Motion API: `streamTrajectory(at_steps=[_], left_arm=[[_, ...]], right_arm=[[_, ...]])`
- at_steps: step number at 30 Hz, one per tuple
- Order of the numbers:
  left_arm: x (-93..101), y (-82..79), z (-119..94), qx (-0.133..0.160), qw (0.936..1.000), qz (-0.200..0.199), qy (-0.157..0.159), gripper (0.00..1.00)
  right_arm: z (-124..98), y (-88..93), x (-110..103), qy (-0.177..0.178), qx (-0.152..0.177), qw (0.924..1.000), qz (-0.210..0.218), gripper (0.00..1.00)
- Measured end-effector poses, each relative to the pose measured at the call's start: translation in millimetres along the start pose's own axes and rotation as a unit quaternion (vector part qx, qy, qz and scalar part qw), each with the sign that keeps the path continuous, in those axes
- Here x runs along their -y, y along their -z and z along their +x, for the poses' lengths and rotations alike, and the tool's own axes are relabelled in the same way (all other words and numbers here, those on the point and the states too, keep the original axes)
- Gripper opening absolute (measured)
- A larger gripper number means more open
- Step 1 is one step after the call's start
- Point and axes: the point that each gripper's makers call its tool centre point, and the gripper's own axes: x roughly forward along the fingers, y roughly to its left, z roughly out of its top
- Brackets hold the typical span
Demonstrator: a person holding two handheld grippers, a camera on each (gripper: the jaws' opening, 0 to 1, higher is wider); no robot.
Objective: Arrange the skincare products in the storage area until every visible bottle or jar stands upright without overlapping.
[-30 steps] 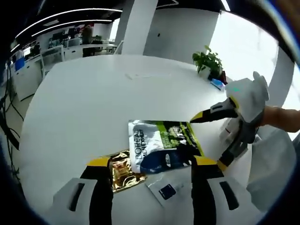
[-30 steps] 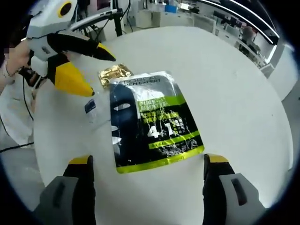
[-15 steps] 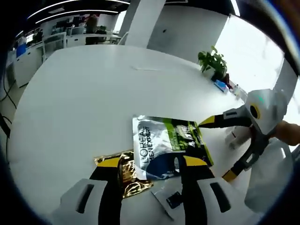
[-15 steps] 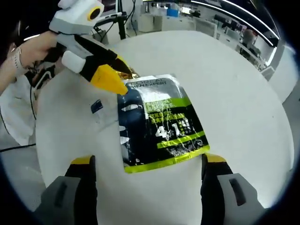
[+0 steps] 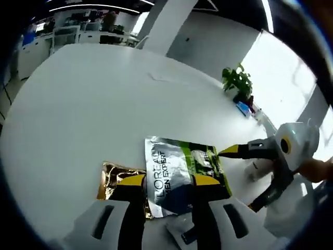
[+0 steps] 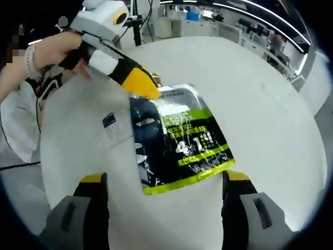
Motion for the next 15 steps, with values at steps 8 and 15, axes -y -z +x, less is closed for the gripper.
streamTrajectory(at_steps=[8,15], left_arm=[[-12.9,1.9,-1,-0.002,0.996,-0.084,0.03,0.11],[6.5,9.3,-5,0.032,0.9878,-0.14,0.06,0.09]], right_arm=[[3,-1.8,-1,-0.001,0.007,1.0,0.0,0.9],[3,-2.0,-3,-0.001,0.016,0.9999,0.0,0.9]])
